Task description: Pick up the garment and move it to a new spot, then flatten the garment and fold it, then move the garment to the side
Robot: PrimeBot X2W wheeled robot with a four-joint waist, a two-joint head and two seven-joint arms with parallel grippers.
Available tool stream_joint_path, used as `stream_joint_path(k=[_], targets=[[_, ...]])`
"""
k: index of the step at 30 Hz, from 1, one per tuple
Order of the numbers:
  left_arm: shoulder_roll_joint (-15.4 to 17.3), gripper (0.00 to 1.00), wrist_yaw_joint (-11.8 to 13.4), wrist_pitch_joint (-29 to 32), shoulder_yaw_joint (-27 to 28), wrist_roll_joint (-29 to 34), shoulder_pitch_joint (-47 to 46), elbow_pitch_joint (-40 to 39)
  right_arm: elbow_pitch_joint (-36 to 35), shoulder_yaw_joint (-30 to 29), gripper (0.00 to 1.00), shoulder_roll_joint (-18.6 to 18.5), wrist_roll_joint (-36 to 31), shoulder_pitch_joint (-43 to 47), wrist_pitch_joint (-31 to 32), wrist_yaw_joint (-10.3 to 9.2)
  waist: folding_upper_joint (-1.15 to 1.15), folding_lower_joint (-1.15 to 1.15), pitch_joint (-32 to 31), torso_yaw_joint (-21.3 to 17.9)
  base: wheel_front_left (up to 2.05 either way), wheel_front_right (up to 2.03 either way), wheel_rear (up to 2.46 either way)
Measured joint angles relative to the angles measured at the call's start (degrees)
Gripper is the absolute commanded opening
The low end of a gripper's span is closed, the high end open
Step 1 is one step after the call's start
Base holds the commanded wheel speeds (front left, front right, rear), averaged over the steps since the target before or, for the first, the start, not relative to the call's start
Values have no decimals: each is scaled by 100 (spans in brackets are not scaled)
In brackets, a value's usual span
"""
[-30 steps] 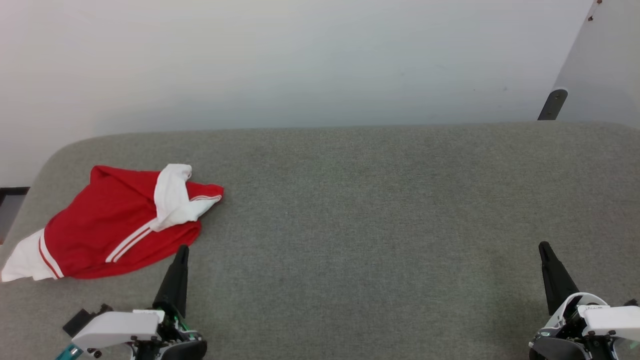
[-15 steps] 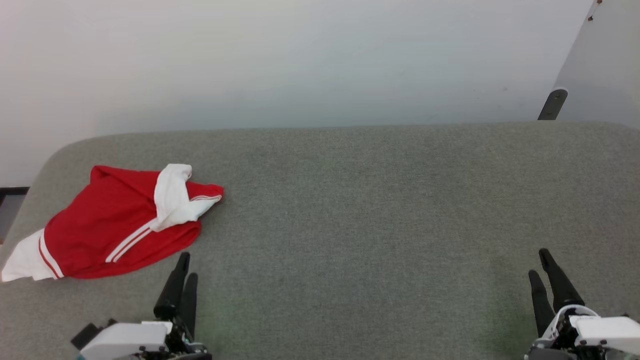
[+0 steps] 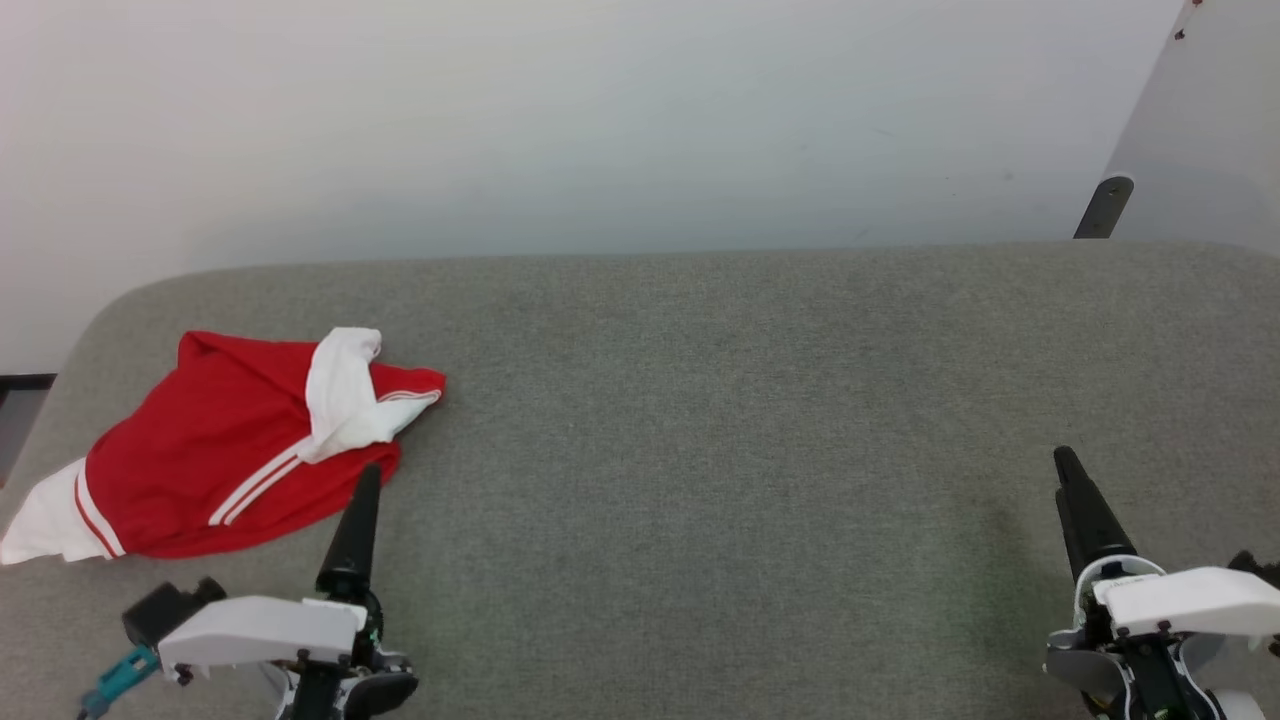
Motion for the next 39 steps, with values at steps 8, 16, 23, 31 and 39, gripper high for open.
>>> stream_joint_path(k=[8, 16, 23, 31, 39], targets=[[107, 100, 85, -186, -100, 1010, -65, -33, 126, 187, 100, -110, -911, -253, -193, 0, 0, 0, 17, -15, 0, 0, 0], [232, 100, 163, -353, -254, 2002, -90, -33, 224, 310, 100, -208, -1951, -413, -366, 0, 0, 0, 32, -29, 0, 0, 0], [321, 100, 258, -488, -327, 2744, -105, -63, 318, 387, 100, -294, -2860, -557, -499, 0, 0, 0, 24, -48, 0, 0, 0], [375, 100, 288, -628, -383, 3448, -101, -138, 371, 410, 100, -325, -3740, -674, -644, 1, 0, 0, 18, -66, 0, 0, 0], [415, 100, 336, -772, -404, 4054, -55, -197, 415, 424, 100, -341, -4366, -756, -787, 1, 0, 0, 14, -94, 0, 0, 0]])
